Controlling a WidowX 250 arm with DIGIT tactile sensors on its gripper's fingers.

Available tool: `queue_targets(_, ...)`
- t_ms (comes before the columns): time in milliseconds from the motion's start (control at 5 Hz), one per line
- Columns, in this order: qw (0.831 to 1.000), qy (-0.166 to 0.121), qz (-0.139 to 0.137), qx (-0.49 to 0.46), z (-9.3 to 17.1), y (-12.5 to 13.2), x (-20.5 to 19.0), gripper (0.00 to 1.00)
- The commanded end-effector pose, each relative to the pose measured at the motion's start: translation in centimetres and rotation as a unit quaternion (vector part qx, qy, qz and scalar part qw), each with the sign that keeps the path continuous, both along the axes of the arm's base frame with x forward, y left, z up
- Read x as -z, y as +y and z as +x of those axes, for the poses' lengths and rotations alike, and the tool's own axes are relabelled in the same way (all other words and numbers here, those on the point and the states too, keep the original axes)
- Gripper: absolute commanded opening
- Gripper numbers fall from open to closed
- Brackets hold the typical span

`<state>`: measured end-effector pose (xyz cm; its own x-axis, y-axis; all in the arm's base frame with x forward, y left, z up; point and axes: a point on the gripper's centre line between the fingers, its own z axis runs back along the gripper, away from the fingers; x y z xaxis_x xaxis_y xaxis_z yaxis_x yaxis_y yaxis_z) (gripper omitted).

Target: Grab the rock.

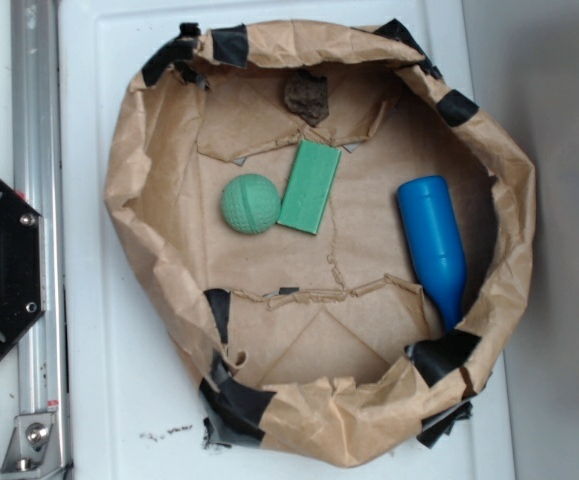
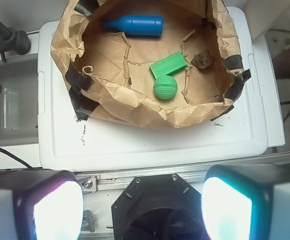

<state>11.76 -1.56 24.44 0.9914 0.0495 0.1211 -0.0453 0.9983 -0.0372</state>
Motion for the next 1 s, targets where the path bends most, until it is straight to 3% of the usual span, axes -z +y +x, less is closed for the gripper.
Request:
queue_targets(0,1.000,0.000,0.000,0.000,0.0,0.0,0.0,1.00)
queue_targets(200,0.998,-0.046,0.017,0.045,3.8,2.4,0.8,1.00)
queue_targets(400,0.989,-0.072,0.056,0.116,8.8,4.0,2.1,1.00)
queue_targets(600,0.977,-0.045,0.077,0.195,12.1,4.4,4.3,1.00)
queue_targets(800,0.936,0.057,0.124,0.324,14.4,3.6,9.5,1.00)
